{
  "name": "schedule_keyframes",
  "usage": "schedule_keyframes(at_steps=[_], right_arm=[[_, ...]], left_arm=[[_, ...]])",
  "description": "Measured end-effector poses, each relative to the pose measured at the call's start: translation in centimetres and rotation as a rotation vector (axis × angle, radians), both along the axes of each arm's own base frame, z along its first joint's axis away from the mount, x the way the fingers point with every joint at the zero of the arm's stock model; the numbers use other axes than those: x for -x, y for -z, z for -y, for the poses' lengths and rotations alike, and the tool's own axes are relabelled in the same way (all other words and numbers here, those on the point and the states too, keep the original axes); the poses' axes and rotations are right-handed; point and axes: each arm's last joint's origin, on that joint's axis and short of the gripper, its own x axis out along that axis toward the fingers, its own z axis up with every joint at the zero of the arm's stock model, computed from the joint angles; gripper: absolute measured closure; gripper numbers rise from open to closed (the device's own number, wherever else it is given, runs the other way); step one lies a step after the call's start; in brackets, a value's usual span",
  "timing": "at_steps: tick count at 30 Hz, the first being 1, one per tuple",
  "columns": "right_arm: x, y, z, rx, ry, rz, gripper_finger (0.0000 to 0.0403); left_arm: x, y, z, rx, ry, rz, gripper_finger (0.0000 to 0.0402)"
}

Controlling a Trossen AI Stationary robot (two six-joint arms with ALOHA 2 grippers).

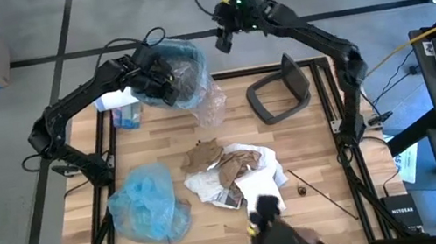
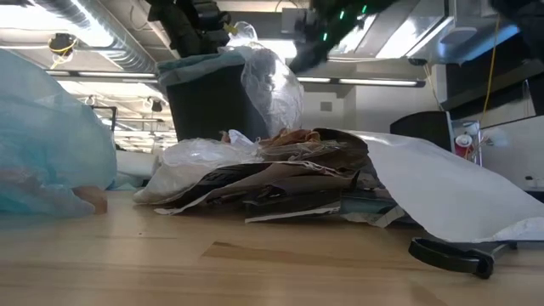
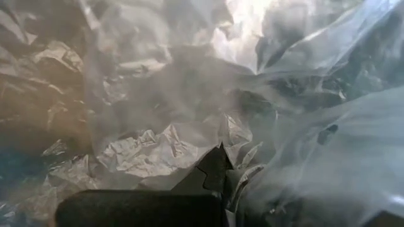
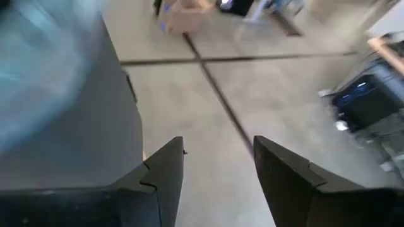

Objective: Pick and place trash into bin
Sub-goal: Put the transparent cellophane into the trash bin

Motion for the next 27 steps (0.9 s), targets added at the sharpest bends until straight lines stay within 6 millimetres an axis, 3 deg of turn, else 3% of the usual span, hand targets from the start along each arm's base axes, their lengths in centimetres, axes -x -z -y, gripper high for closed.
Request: schedule_keyframes(at_steps=[4, 9, 21, 27], right_arm=[[-2.1, 4.8, 2.5, -0.092, -0.064, -0.019, 0.0219], [-4.4, 8.3, 1.8, -0.242, -0.217, -0.026, 0.0219], [-9.6, 8.9, -6.7, -0.317, -0.399, -0.073, 0.0219], [-10.5, 9.1, -8.5, -0.280, -0.383, -0.104, 0.0219]], left_arm=[[0.0, 0.0, 0.0, 0.000, 0.000, 0.001, 0.0401], [0.1, 0.0, 0.1, 0.007, 0.001, -0.005, 0.0401], [0.8, 0.8, 1.6, 0.116, 0.030, -0.141, 0.0401], [1.3, 1.5, 2.0, 0.125, 0.075, -0.218, 0.0401]])
